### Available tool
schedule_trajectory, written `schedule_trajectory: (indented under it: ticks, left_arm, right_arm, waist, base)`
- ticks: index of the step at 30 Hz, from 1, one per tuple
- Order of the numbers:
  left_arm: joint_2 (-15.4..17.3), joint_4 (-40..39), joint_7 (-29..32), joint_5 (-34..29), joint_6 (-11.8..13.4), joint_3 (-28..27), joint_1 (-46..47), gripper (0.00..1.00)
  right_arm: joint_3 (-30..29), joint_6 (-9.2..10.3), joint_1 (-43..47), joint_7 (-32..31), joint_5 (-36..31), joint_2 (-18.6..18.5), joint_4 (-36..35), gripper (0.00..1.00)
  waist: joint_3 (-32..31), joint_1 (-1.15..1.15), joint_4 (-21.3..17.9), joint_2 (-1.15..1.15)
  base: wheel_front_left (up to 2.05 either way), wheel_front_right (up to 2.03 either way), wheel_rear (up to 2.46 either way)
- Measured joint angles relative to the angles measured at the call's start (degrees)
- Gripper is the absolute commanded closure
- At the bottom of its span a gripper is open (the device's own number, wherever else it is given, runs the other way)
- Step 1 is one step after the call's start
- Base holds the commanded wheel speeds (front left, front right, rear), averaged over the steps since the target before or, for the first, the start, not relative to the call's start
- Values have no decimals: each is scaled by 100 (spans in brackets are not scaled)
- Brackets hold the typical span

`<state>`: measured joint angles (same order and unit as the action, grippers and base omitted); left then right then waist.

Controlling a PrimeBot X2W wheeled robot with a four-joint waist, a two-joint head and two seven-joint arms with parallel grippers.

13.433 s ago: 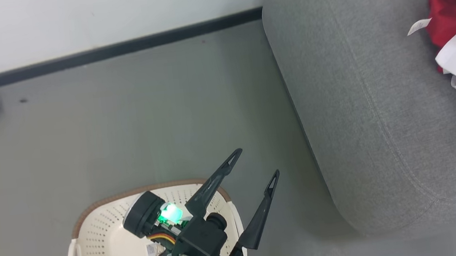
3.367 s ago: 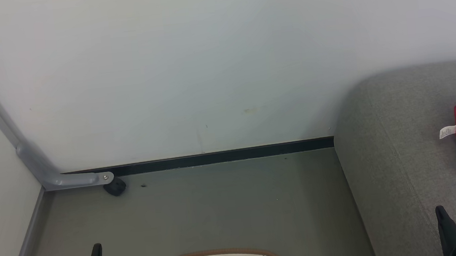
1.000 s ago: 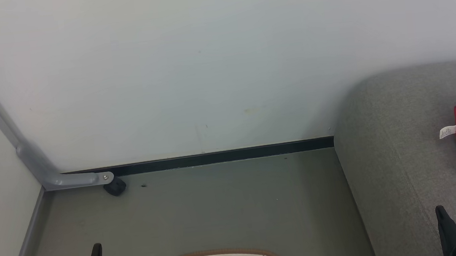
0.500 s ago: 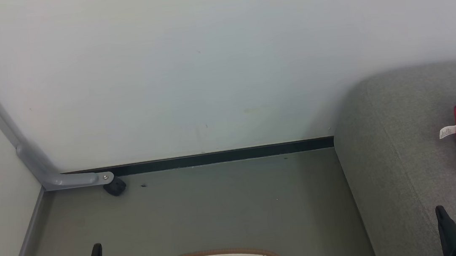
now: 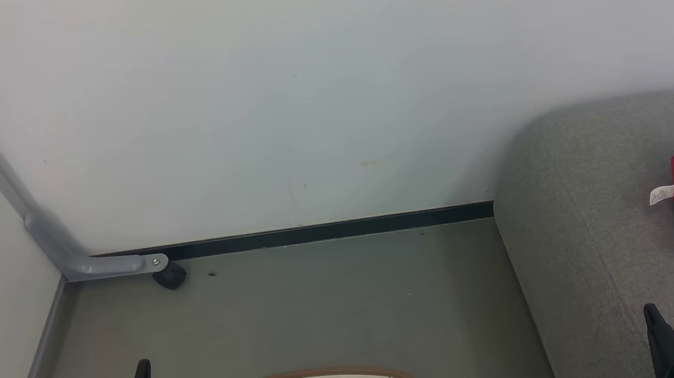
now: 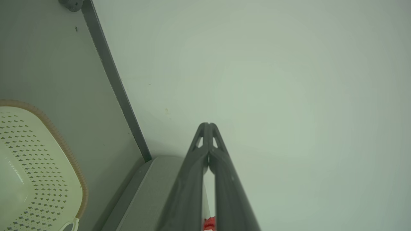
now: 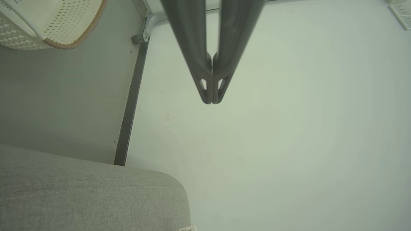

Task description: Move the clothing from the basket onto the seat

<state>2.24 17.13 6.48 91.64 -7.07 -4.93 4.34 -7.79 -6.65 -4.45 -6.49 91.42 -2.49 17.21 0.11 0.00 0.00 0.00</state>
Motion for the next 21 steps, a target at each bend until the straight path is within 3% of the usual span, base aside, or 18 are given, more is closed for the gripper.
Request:
schedule_trajectory:
  ticks: [21]
  left_arm:
    - [0, 0, 0, 0, 0, 0, 0, 100]
  right_arm:
    - [0, 0, 0, 0, 0, 0, -1, 100]
  waist:
    - [0, 0, 0, 0]
  base:
    - [0, 0, 0]
